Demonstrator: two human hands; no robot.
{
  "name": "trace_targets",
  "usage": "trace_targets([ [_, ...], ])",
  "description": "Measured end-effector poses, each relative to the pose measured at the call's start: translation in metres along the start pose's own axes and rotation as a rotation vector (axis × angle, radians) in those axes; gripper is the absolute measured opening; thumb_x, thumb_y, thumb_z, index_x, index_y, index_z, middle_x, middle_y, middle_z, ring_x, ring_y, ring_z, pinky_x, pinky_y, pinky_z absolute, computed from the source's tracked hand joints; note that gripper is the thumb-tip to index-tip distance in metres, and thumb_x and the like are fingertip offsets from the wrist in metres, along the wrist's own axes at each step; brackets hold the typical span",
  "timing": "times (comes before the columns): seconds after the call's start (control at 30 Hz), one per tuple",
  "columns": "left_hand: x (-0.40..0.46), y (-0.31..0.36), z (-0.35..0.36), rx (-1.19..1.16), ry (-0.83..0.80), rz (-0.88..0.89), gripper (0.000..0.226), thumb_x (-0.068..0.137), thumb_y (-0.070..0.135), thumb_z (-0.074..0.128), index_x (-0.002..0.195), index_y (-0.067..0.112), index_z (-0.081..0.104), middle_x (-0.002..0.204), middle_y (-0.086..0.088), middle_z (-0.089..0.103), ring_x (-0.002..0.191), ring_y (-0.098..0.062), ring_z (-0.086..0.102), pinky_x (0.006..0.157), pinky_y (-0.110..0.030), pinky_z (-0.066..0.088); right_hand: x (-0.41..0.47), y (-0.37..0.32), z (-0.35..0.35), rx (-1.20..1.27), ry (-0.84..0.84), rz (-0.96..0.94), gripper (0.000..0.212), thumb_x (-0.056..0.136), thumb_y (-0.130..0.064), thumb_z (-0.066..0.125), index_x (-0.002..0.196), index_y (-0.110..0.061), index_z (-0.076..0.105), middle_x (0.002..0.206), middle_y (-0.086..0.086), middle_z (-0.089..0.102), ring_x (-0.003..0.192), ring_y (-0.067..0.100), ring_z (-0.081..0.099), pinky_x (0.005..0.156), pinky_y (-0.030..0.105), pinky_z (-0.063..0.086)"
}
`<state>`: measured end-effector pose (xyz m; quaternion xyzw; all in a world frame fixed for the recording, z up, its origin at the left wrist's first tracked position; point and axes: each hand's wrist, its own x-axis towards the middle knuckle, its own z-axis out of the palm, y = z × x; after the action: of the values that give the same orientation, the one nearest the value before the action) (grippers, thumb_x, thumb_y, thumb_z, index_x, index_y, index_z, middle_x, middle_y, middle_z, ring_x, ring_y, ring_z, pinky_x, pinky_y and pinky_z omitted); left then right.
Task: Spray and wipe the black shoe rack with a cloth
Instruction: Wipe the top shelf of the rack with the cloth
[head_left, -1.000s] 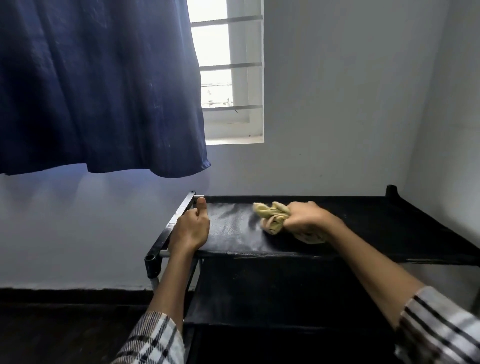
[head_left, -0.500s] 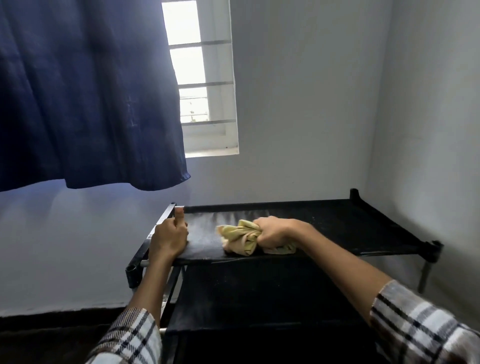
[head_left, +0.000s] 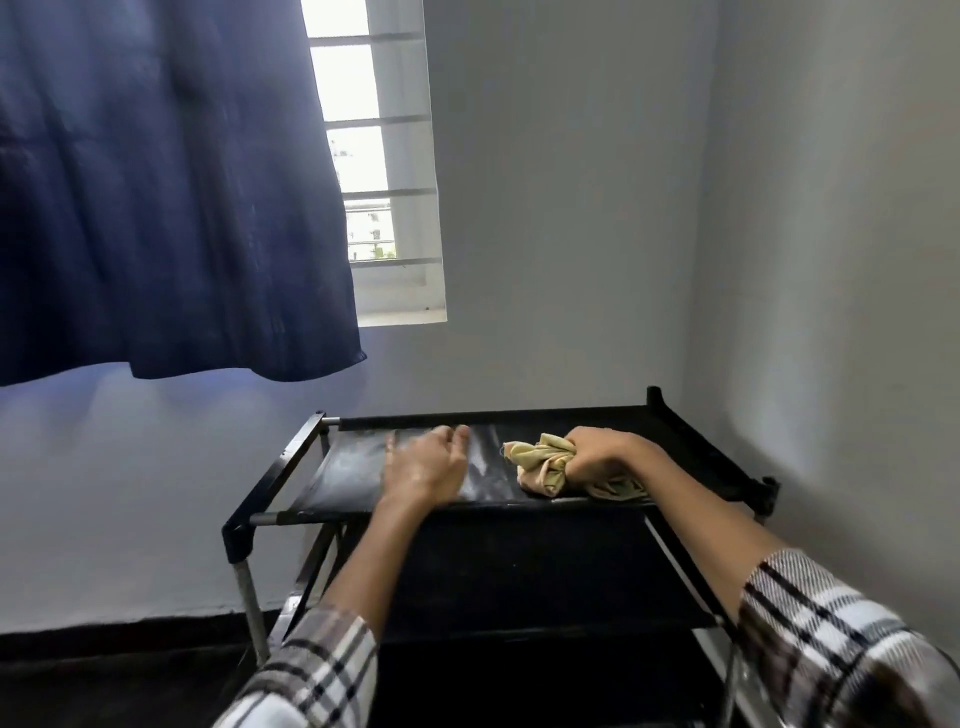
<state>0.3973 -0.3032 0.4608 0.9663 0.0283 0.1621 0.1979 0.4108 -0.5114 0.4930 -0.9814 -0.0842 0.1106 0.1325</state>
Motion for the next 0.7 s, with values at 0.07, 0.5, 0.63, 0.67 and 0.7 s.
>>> trace_targets([
  [0.07,-0.003,0.015,0.015,0.054,-0.095,0.000,0.050,0.100,0.044,0.017,0.126,0.019,0.051,0.128,-0.010,0.059,0.126,-0.025,0.047,0.117,-0.045,0.001,0.003,0.000,0.002,-0.050,0.006,0.007,0.020,0.078,-0.026,0.056,0.097,-0.022,0.053,0.108,0.010,0.059,0.099,0.024,0.053,0.089,0.039,0.048],
  [0.5,-0.007,0.015,0.034,0.216,-0.263,-0.164,0.050,0.089,0.026,0.031,0.133,0.009,0.047,0.146,-0.010,0.039,0.136,-0.027,0.033,0.114,-0.039,0.019,0.055,-0.060,0.035,-0.050,0.099,-0.122,0.038,0.079,-0.019,0.054,0.116,-0.025,0.055,0.121,0.005,0.056,0.125,0.033,0.035,0.096,0.052,0.034],
  [0.63,-0.009,0.019,0.033,0.201,-0.285,-0.176,0.061,0.087,0.025,0.032,0.145,0.009,0.026,0.156,-0.007,0.022,0.141,-0.026,0.024,0.113,-0.039,0.020,0.078,-0.051,0.037,-0.030,0.246,-0.124,0.038,0.083,-0.018,0.055,0.120,-0.026,0.056,0.122,0.002,0.054,0.125,0.029,0.036,0.098,0.047,0.033],
  [0.67,-0.008,0.020,0.033,0.200,-0.303,-0.170,0.064,0.088,0.026,0.030,0.148,0.010,0.018,0.158,-0.006,0.014,0.143,-0.024,0.018,0.114,-0.039,0.017,0.083,-0.048,0.037,-0.048,0.297,-0.114,0.037,0.084,-0.021,0.057,0.121,-0.027,0.055,0.124,0.001,0.054,0.125,0.028,0.037,0.098,0.046,0.033],
  [0.7,-0.009,0.021,0.033,0.202,-0.318,-0.162,0.064,0.089,0.027,0.028,0.150,0.011,0.013,0.159,-0.005,0.008,0.145,-0.022,0.014,0.115,-0.039,0.015,0.089,-0.047,0.037,-0.082,0.349,-0.093,0.037,0.085,-0.023,0.057,0.122,-0.027,0.055,0.125,0.000,0.053,0.125,0.027,0.038,0.097,0.045,0.034],
])
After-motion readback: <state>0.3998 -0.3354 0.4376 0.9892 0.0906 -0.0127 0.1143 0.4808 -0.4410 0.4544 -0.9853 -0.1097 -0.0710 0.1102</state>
